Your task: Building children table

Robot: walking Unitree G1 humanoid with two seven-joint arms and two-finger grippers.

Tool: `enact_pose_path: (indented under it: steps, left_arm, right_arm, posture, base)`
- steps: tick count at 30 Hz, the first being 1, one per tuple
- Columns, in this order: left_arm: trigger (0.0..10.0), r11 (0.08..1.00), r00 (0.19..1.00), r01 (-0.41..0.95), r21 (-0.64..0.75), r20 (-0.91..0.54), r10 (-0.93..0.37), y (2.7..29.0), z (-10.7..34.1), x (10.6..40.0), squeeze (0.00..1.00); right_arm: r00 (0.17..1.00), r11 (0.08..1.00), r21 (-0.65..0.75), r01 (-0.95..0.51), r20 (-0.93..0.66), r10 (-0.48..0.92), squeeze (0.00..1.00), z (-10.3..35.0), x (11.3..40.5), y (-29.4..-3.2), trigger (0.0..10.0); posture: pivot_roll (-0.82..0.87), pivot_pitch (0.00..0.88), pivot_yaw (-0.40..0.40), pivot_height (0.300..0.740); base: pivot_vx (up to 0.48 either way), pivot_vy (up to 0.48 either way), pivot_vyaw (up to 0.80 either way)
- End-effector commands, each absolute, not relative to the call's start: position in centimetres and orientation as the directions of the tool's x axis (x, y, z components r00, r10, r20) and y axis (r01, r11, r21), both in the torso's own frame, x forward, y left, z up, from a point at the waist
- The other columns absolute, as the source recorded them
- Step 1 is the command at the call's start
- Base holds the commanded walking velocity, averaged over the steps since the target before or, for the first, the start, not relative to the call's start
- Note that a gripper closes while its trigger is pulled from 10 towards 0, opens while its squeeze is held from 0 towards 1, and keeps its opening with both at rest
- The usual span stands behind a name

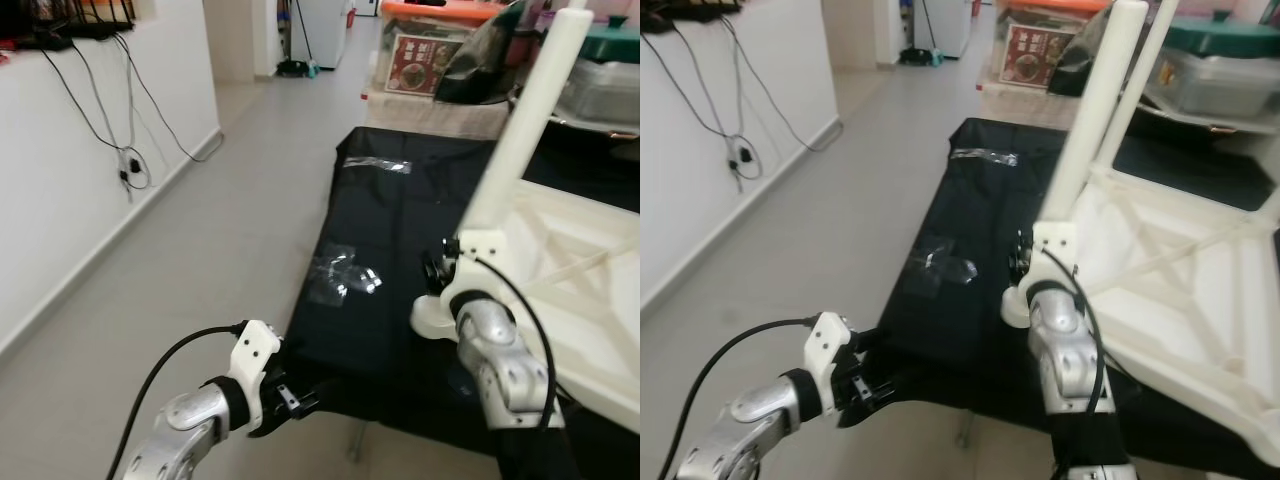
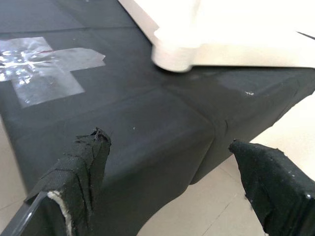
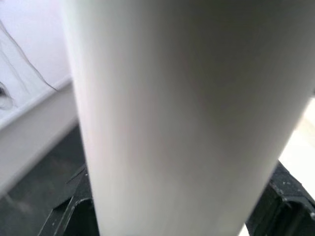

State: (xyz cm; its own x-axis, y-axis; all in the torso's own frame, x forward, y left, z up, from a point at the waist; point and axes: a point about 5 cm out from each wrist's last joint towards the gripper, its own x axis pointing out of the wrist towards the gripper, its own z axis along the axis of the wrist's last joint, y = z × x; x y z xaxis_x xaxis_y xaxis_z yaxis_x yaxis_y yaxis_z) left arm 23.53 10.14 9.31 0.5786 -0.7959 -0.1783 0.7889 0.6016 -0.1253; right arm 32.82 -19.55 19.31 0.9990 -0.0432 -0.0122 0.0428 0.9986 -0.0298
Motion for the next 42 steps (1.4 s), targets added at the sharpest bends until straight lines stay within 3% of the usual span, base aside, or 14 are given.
enact_pose_path:
  steps: [1, 10, 13, 14, 16, 19, 21, 26, 27, 29, 35, 36, 37, 42]
  left_arm:
    - [10.0, 0.598, 0.573, 0.79, -0.133, -0.186, -0.798, 10.0, 9.1, 23.5, 0.0]
    - [10.0, 0.599, 0.575, 0.791, -0.124, -0.183, -0.797, 9.9, 9.1, 23.8, 0.0]
    - [10.0, 0.601, 0.577, 0.79, -0.122, -0.182, -0.796, 9.9, 9.1, 23.9, 0.0]
    - [10.0, 0.603, 0.58, 0.789, -0.121, -0.182, -0.794, 9.9, 9.1, 23.9, 0.0]
    - [10.0, 0.603, 0.58, 0.789, -0.121, -0.182, -0.794, 9.9, 9.1, 23.9, 0.0]
    - [10.0, 0.607, 0.584, 0.786, -0.119, -0.18, -0.791, 9.9, 9.1, 23.8, 0.0]
    - [10.0, 0.609, 0.587, 0.784, -0.119, -0.179, -0.79, 9.9, 9.1, 23.8, 0.0]
    - [10.0, 0.61, 0.586, 0.783, -0.119, -0.187, -0.788, 10.1, 8.9, 23.6, 0.0]
    - [10.0, 0.608, 0.584, 0.785, -0.121, -0.186, -0.79, 10.0, 8.9, 23.6, 0.0]
    - [10.0, 0.604, 0.58, 0.787, -0.123, -0.183, -0.794, 9.8, 9.0, 23.7, 0.0]
    - [10.0, 0.601, 0.577, 0.789, -0.125, -0.184, -0.796, 9.9, 9.1, 23.5, 0.0]
    - [10.0, 0.601, 0.575, 0.789, -0.127, -0.188, -0.796, 10.0, 9.0, 23.4, 0.0]
    - [10.0, 0.598, 0.572, 0.791, -0.13, -0.192, -0.798, 10.1, 9.0, 23.3, 0.0]
    - [10.0, 0.591, 0.564, 0.796, -0.132, -0.197, -0.802, 10.0, 8.8, 23.3, 0.0]
  right_arm:
    - [0.999, 0.998, -0.038, -0.05, 0.01, 0.05, 0.0, 20.1, 33.2, -20.5, 10.0]
    - [0.853, 0.855, -0.072, -0.514, 0.065, 0.518, 0.0, 21.5, 34.2, -20.0, 10.0]
    - [0.777, 0.777, -0.073, -0.625, 0.033, 0.629, 0.0, 20.4, 34.1, -18.5, 8.8]
    - [0.688, 0.686, -0.073, -0.724, 0.002, 0.726, 0.0, 19.4, 33.9, -16.6, 2.9]
    - [0.688, 0.686, -0.073, -0.724, 0.002, 0.726, 0.0, 19.4, 33.9, -16.6, 2.9]
    - [0.59, 0.588, -0.066, -0.806, -0.014, 0.807, 0.0, 18.5, 33.4, -14.9, 0.1]
    - [0.572, 0.57, -0.052, -0.82, -0.013, 0.82, 0.0, 18.1, 33.2, -14.8, 0.0]
    - [0.89, 0.889, -0.066, -0.453, -0.095, 0.446, 0.0, 15.8, 35.7, -17.6, 0.0]
    - [0.98, 0.997, -0.08, 0.015, -0.199, -0.03, 0.0, 13.7, 35.7, -21.9, 0.0]
    - [0.771, 0.825, -0.227, 0.517, -0.296, -0.564, 0.0, 10.9, 32.9, -26.7, 0.0]
    - [0.671, 0.736, -0.27, 0.621, -0.302, -0.677, 0.0, 9.6, 28.8, -26.0, 0.0]
    - [0.7, 0.762, -0.244, 0.6, -0.3, -0.647, 0.0, 10.0, 28.3, -24.5, 1.8]
    - [0.756, 0.811, -0.202, 0.55, -0.294, -0.586, 0.0, 10.7, 28.3, -22.8, 10.0]
    - [0.915, 0.933, -0.082, 0.349, -0.184, -0.359, 0.01, 13.3, 29.6, -19.0, 10.0]
  posture:
    - [-0.03, 0.0, -0.064, 0.74]
    - [-0.01, 0.0, -0.075, 0.74]
    - [0.0, 0.0, -0.081, 0.74]
    - [0.01, 0.0, -0.091, 0.74]
    - [0.01, 0.0, -0.091, 0.74]
    - [0.02, 0.0, -0.101, 0.74]
    - [0.02, 0.0, -0.101, 0.74]
    - [0.0, 0.0, -0.09, 0.74]
    - [0.0, 0.0, -0.085, 0.74]
    - [0.0, 0.0, -0.084, 0.74]
    - [-0.01, 0.0, -0.071, 0.74]
    - [-0.01, 0.0, -0.064, 0.74]
    - [-0.02, 0.0, -0.062, 0.74]
    - [-0.03, 0.0, -0.056, 0.74]
  base:
    - [0.0, 0.0, 0.0]
    - [0.0, 0.0, 0.0]
    - [0.0, 0.0, 0.0]
    - [0.0, 0.0, 0.0]
    - [0.0, 0.0, 0.0]
    - [0.0, 0.0, 0.0]
    - [0.0, 0.0, 0.0]
    - [0.0, 0.0, 0.0]
    - [0.0, 0.0, 0.0]
    - [0.0, 0.0, 0.0]
    - [0.0, 0.0, 0.0]
    - [0.0, 0.0, 0.0]
    - [0.0, 0.0, 0.0]
    - [0.0, 0.0, 0.0]
